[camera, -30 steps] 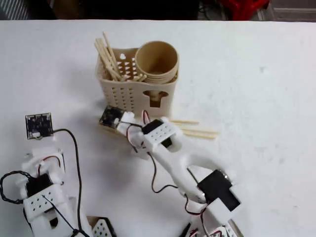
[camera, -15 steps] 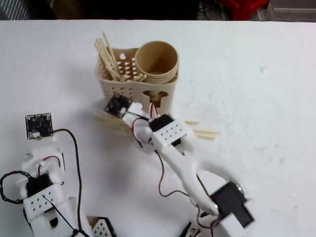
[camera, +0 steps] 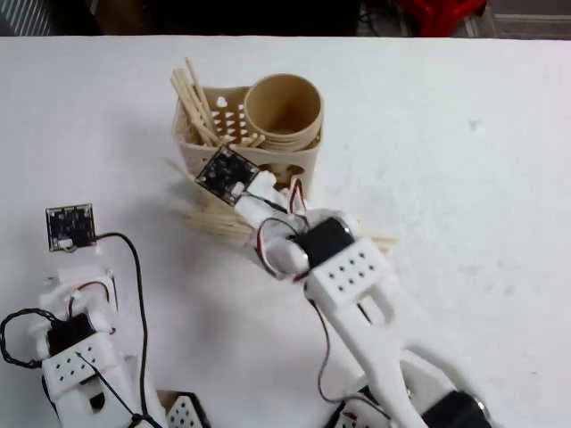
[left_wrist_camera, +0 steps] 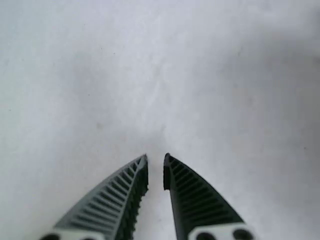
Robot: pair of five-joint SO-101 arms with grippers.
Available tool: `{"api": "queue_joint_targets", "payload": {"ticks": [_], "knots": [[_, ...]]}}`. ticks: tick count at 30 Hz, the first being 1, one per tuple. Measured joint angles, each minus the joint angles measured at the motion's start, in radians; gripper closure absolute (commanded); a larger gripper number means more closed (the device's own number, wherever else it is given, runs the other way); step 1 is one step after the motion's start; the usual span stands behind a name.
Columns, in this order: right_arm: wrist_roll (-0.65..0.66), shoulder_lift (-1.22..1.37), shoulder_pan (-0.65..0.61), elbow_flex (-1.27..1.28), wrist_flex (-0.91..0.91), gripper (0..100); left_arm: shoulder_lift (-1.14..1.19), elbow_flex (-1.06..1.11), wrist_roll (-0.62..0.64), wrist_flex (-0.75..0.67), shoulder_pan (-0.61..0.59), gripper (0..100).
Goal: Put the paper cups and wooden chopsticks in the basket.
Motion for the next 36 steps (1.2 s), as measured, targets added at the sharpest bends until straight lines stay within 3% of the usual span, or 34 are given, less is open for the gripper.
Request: {"api": "queue_joint_targets", "payload": {"ticks": [11,18,24,29,36], "knots": [[0.028,-0.152,-0.009,0.319,-0.224,97.5,0.000,0.000,0.000,0.000,0.000,92],[0.044,-0.152,-0.011,0.407,-0.255,76.7,0.000,0.000,0.000,0.000,0.000,92],[0.044,-0.152,-0.009,0.407,-0.232,86.5,0.000,0.000,0.000,0.000,0.000,92],[0.044,-0.101,-0.011,0.397,-0.195,84.3,0.000,0.000,0.000,0.000,0.000,92],[0.066,0.158,-0.008,0.250,-0.158,84.3,0.000,0.000,0.000,0.000,0.000,92]]}}
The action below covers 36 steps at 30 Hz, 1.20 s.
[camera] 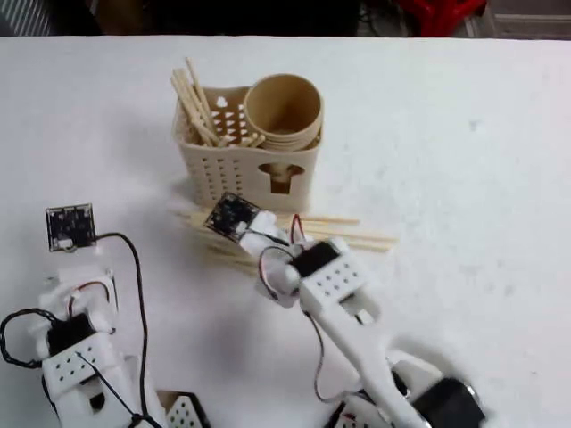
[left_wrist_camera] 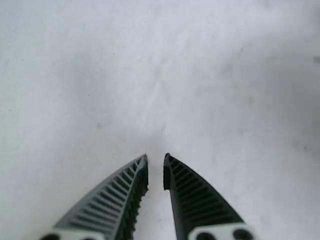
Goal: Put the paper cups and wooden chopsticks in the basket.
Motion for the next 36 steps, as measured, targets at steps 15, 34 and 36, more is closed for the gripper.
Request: {"api": "queue_joint_targets", "payload": {"ticks": [15,34,36], "knots": [[0.130,0.292,-0.002,-0.103,-0.031,84.4,0.000,0.000,0.000,0.000,0.000,92],[0.091,0.229,0.000,-0.224,0.103,98.2,0.000,0.000,0.000,0.000,0.000,92],[0.091,0.147,0.002,-0.224,0.135,98.2,0.000,0.000,0.000,0.000,0.000,92]]}}
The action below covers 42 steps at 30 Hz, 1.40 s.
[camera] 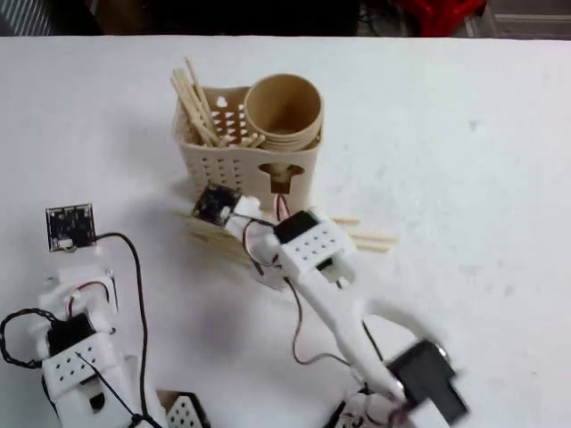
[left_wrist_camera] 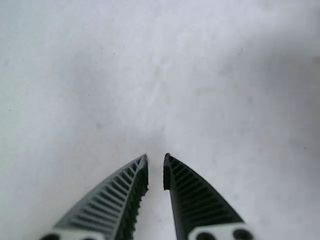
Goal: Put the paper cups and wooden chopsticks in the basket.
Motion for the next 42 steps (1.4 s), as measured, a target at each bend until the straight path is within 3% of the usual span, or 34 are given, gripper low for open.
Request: {"api": "queue_joint_targets", "payload": {"ticks": [9,17,23,30,37,42], "knots": [[-0.011,-0.301,-0.008,0.000,0.054,98.2,0.000,0.000,0.000,0.000,0.000,92],[-0.238,-0.611,-0.103,-0.120,-0.054,98.2,0.000,0.000,0.000,0.000,0.000,92],[-0.316,-0.482,-0.103,-0.377,-0.206,98.1,0.000,0.000,0.000,0.000,0.000,92],[-0.285,-0.181,-0.098,-0.628,-0.281,98.1,0.000,0.000,0.000,0.000,0.000,92],[-0.190,-0.060,-0.098,-0.715,-0.315,98.1,0.000,0.000,0.000,0.000,0.000,92],[-0.249,-0.061,-0.058,-0.663,-0.519,98.2,0.000,0.000,0.000,0.000,0.000,92]]}}
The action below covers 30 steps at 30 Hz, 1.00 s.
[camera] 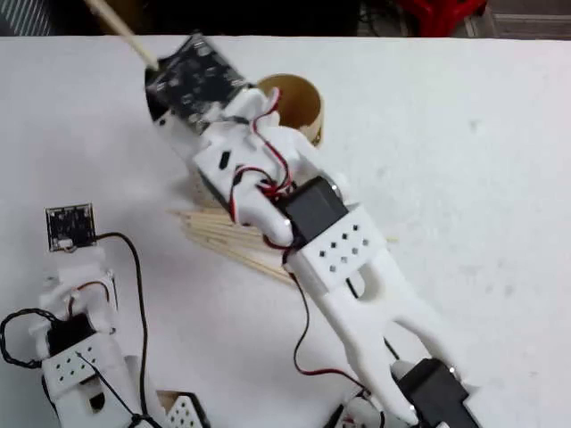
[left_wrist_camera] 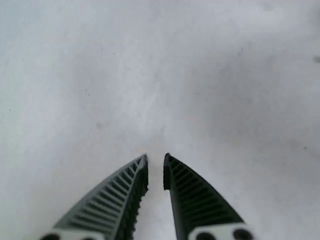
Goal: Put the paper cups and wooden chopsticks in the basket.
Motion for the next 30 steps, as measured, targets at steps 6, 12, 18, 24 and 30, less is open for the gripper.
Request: {"api": "queue_joint_targets", "payload": {"ticks": [6,12,18,24,30], "knots": [[-0.034,0.002,0.029,0.189,-0.229,98.2,0.000,0.000,0.000,0.000,0.000,92],[-0.034,0.000,0.034,0.242,-0.276,90.4,0.000,0.000,0.000,0.000,0.000,92],[-0.034,0.002,0.058,0.250,-0.173,77.9,0.000,0.000,0.000,0.000,0.000,92],[-0.035,-0.054,0.063,0.252,-0.040,88.9,0.000,0.000,0.000,0.000,0.000,92],[-0.035,-0.275,0.063,0.252,0.371,93.3,0.000,0.000,0.000,0.000,0.000,92]]}}
